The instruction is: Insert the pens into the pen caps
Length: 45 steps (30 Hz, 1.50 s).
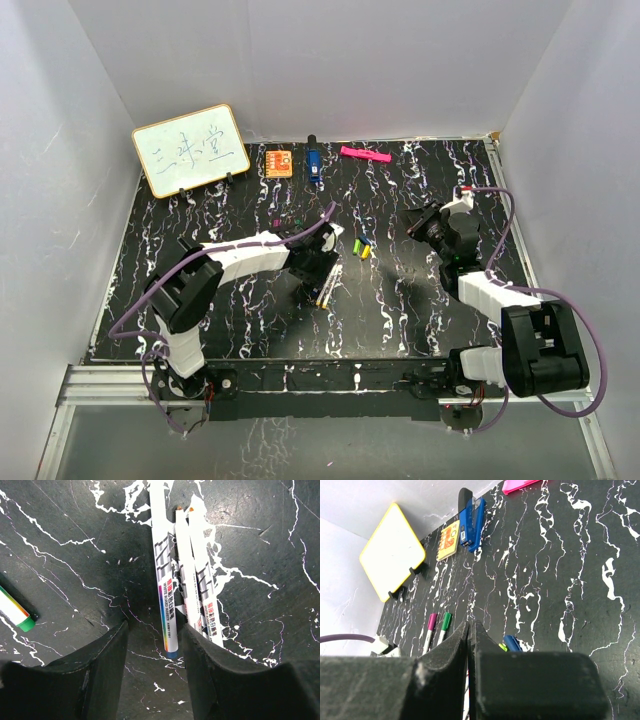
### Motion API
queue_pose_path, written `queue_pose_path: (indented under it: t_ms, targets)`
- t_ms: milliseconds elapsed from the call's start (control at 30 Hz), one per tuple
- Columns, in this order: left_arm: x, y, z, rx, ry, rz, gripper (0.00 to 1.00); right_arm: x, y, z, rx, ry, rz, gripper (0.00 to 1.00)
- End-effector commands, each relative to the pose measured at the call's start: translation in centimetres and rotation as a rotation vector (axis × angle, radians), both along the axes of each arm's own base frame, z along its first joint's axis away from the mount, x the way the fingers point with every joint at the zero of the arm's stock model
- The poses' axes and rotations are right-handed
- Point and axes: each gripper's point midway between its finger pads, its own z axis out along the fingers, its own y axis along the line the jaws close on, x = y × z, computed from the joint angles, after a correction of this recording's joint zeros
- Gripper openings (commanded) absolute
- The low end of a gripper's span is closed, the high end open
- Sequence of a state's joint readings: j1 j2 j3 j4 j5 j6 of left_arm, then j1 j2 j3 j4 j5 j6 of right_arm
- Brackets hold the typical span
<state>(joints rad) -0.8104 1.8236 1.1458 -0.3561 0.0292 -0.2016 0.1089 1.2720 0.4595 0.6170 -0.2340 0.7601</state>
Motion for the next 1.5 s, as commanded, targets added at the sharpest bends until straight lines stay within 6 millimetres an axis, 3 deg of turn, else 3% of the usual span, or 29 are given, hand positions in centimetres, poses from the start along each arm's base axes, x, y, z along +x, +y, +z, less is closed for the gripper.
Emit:
queue_pose_path:
  t_ms: [0,267,500,600,1467]
  targets:
    - [-0.1,-0.7,-0.3,-0.015,0.007,-0.016,0.45,0.5,-0.4,2.3,-0.011,-0.072,-0.016,0.0]
    - [0.6,-1.6,-0.8,0.001,0.026,-0.036,0.41,0.4,-0.8,2.9,-0.008,-0.084,-0.039,0.0]
    - [0.1,-1.1,-2.0,0.094,0.112,-0.051,0.4,0.2,-1.3,3.6,-0.009,-0.101,-0.066,0.0]
    - [0.0,-0.9,-2.3,0.119,0.134,-0.049,0.35,0.2,-1.3,3.7,-0.01,-0.102,-0.07,0.0]
    - [-1.1,1.4,-6.0,0.313,0.255,-0.086,0.24,0.3,-0.9,3.0,0.021,-0.079,-0.057,0.0]
